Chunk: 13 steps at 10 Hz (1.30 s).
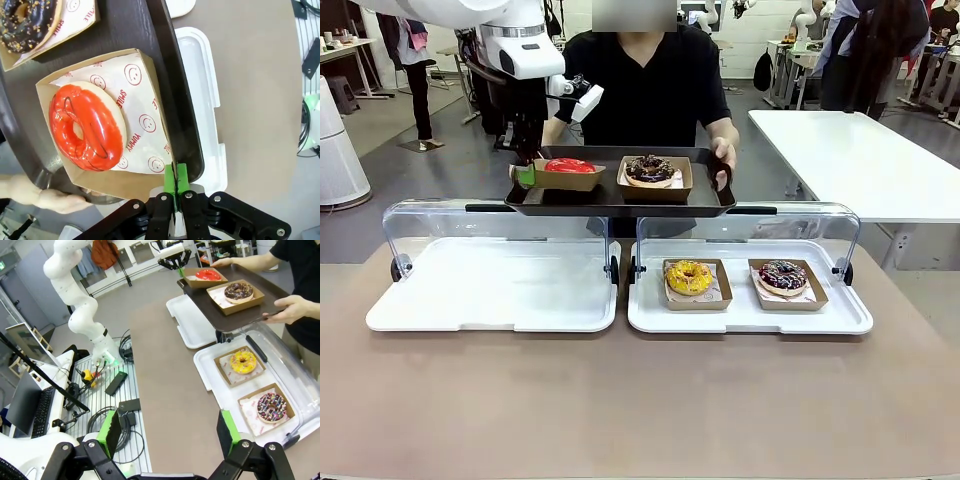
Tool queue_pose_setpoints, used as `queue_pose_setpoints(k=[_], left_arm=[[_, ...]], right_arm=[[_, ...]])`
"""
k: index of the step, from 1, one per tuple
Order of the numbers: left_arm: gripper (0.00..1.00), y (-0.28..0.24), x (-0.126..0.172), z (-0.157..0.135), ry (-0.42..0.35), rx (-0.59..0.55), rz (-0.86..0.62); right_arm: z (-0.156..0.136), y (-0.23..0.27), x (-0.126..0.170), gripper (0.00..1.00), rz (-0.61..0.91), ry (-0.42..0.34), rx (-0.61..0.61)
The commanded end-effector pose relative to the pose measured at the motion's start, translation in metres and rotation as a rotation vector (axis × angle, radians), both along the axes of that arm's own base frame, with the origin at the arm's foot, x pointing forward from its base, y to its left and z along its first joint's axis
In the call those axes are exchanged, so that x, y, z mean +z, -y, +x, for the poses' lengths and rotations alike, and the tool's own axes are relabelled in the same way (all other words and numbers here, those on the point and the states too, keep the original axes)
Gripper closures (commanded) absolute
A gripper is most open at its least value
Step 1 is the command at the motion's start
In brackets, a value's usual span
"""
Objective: Provide the desired donut to the person.
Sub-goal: Place the picked Paper togo box onto the Handle tray extended by the person.
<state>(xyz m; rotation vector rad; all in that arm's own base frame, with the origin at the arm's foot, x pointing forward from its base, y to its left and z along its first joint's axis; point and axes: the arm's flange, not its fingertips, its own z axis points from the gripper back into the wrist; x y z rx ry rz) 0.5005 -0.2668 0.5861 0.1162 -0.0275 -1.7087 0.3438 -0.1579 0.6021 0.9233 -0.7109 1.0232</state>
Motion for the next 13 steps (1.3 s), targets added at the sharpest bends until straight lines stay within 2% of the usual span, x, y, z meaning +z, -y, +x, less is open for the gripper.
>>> queue_pose_setpoints(k=[1, 5, 8, 9, 10, 11, 12, 13], left_arm=[[0.99, -0.002, 0.0, 0.008, -0.026, 0.023, -0.031], [0.99, -0.002, -0.008, 0.024, -0.02, 0.043, -0.036], [0.99, -0.003, -0.012, 0.033, -0.018, 0.019, -0.045], [0.39, -0.004, -0.013, 0.033, -0.02, 0.008, -0.052], [0.39, -0.004, -0.012, 0.034, -0.021, 0.001, -0.052], [0.0, -0.004, -0.011, 0.034, -0.023, -0.003, -0.054], [0.36, -0.005, -0.011, 0.033, -0.02, -0.002, -0.056], [0.0, -0.006, -0.01, 0.033, -0.019, -0.004, -0.056]], right_arm=[[0.0, 0.0, 0.0, 0.0, 0.012, 0.004, 0.005], [0.0, 0.0, 0.0, 0.0, 0.012, 0.004, 0.005], [0.0, 0.0, 0.0, 0.0, 0.012, 0.004, 0.005], [0.0, 0.0, 0.0, 0.0, 0.012, 0.004, 0.005], [0.0, 0.0, 0.0, 0.0, 0.012, 0.004, 0.005], [0.0, 0.0, 0.0, 0.0, 0.012, 0.004, 0.005], [0.0, 0.0, 0.0, 0.0, 0.012, 0.004, 0.005], [0.0, 0.0, 0.0, 0.0, 0.012, 0.004, 0.005]])
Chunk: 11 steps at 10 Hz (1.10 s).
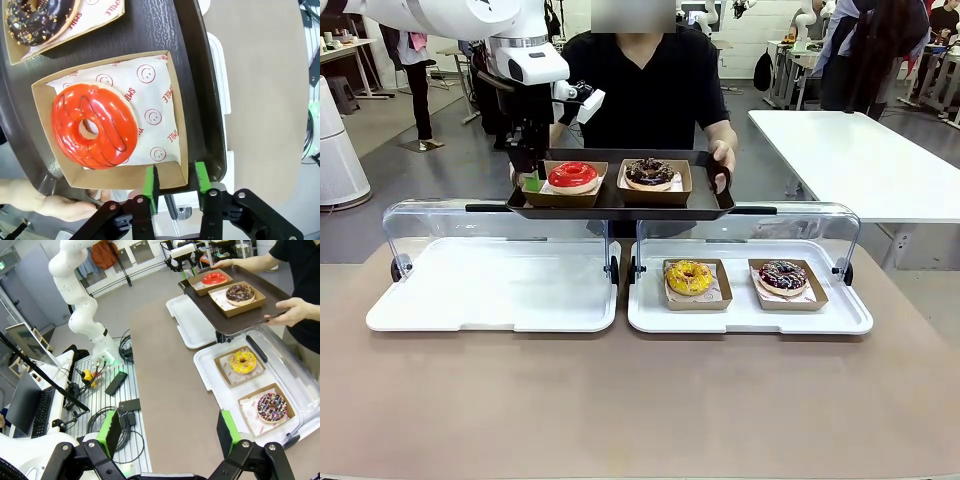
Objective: Provide the desired donut to the person.
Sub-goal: Place the picked Paper togo box onto the Handle tray extended by the person.
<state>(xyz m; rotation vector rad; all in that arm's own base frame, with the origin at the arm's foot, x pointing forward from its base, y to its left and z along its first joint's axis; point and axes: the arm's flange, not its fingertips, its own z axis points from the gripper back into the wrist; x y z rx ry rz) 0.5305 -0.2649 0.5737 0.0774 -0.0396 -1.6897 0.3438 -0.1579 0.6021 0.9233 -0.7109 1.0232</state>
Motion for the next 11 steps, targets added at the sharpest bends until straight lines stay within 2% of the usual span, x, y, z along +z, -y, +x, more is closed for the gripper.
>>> queue_pose_setpoints(k=[1, 9, 11], left_arm=[[0.0, -0.004, 0.004, 0.003, -0.001, -0.025, -0.024], [0.0, -0.007, 0.009, 0.0, -0.023, -0.023, -0.026], [0.0, -0.023, 0.019, -0.022, -0.051, -0.028, -0.041]], right_arm=[[0.0, 0.0, 0.0, 0.0, 0.012, 0.004, 0.005], [0.0, 0.0, 0.0, 0.0, 0.012, 0.004, 0.005], [0.0, 0.0, 0.0, 0.0, 0.012, 0.004, 0.005]])
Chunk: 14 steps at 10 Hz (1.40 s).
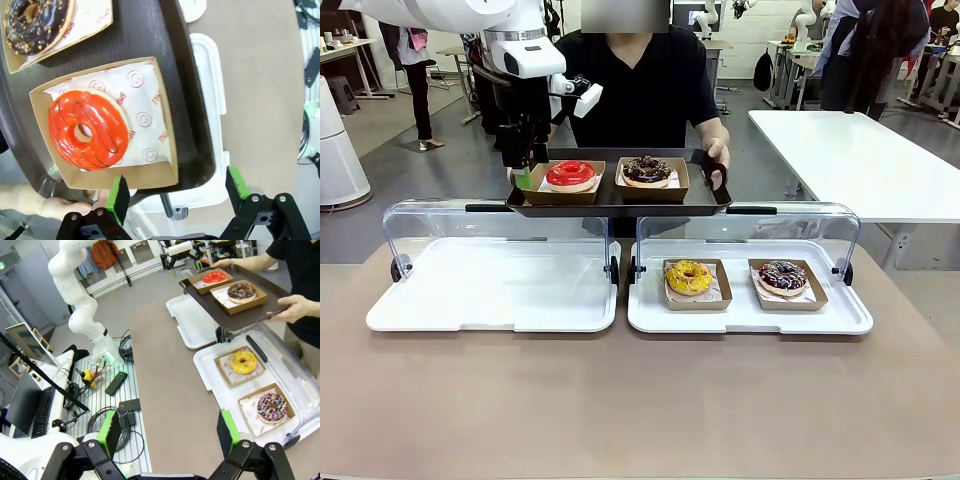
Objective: Provide the desired donut to the person.
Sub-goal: Place the picked Paper togo box onto the Handle tray extended by the person.
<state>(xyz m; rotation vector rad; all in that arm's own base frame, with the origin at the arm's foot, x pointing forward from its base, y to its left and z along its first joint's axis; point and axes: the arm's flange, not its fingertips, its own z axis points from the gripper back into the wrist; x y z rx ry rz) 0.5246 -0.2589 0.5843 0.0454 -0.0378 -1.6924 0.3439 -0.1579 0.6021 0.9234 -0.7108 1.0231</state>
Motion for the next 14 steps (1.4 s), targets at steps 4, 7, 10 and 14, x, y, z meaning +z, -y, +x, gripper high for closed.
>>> queue_pose_setpoints(k=[4, 7, 10, 14], left_arm=[[0.0, -0.161, 0.036, -0.092, 0.018, -0.03, -0.128], [0.0, -0.238, 0.023, -0.129, 0.031, 0.034, -0.209], [0.0, -0.254, -0.002, -0.124, -0.013, 0.047, -0.231], [0.0, -0.259, -0.003, -0.129, -0.027, 0.064, -0.204]], right_arm=[[0.0, 0.0, 0.0, 0.0, 0.012, 0.004, 0.005], [0.0, 0.0, 0.0, 0.0, 0.012, 0.004, 0.005], [0.0, 0.0, 0.0, 0.0, 0.012, 0.004, 0.005], [0.0, 0.0, 0.0, 0.0, 0.012, 0.004, 0.005]])
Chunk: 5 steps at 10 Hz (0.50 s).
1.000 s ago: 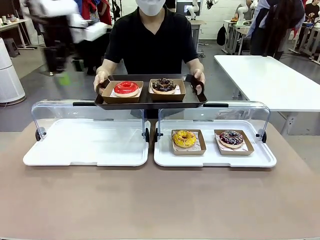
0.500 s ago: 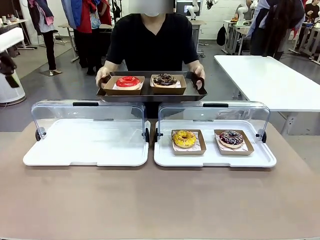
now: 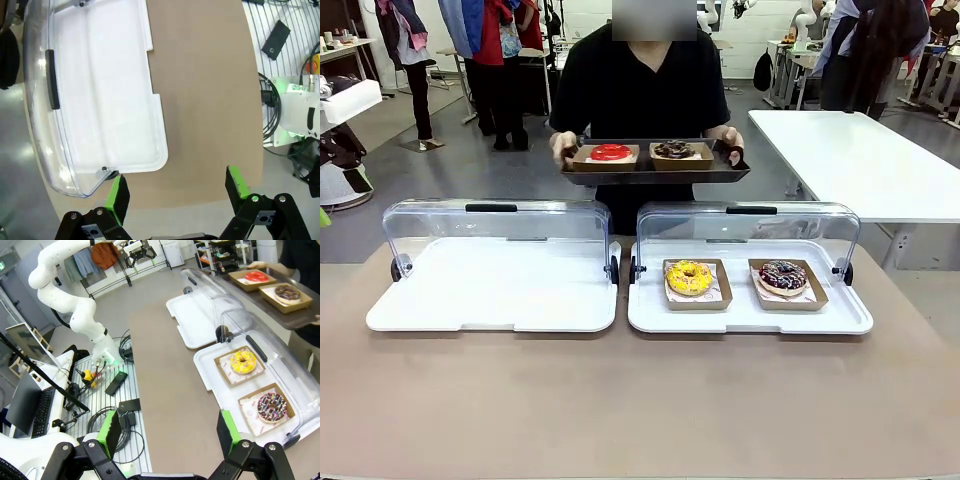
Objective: Provide the desired donut to the person.
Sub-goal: Place the picked Paper togo box onto the Handle tray extended by the person.
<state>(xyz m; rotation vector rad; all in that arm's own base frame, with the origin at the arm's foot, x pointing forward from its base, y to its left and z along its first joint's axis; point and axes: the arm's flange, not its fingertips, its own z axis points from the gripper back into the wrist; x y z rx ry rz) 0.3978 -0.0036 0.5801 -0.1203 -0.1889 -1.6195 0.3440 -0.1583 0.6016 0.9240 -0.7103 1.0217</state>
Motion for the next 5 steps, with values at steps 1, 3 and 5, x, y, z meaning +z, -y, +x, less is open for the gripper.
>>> queue_pose_setpoints(k=[1, 3, 5], left_arm=[[0.0, -0.003, 0.001, -0.002, -0.007, 0.001, -0.003], [0.0, -0.001, 0.0, 0.0, -0.001, 0.001, -0.001], [0.0, -0.028, -0.001, 0.019, 0.0, -0.002, -0.409]], right_arm=[[0.0, 0.0, 0.0, 0.0, 0.012, 0.005, 0.006], [0.0, 0.0, 0.0, 0.0, 0.012, 0.005, 0.006], [0.0, 0.0, 0.0, 0.0, 0.012, 0.005, 0.006]])
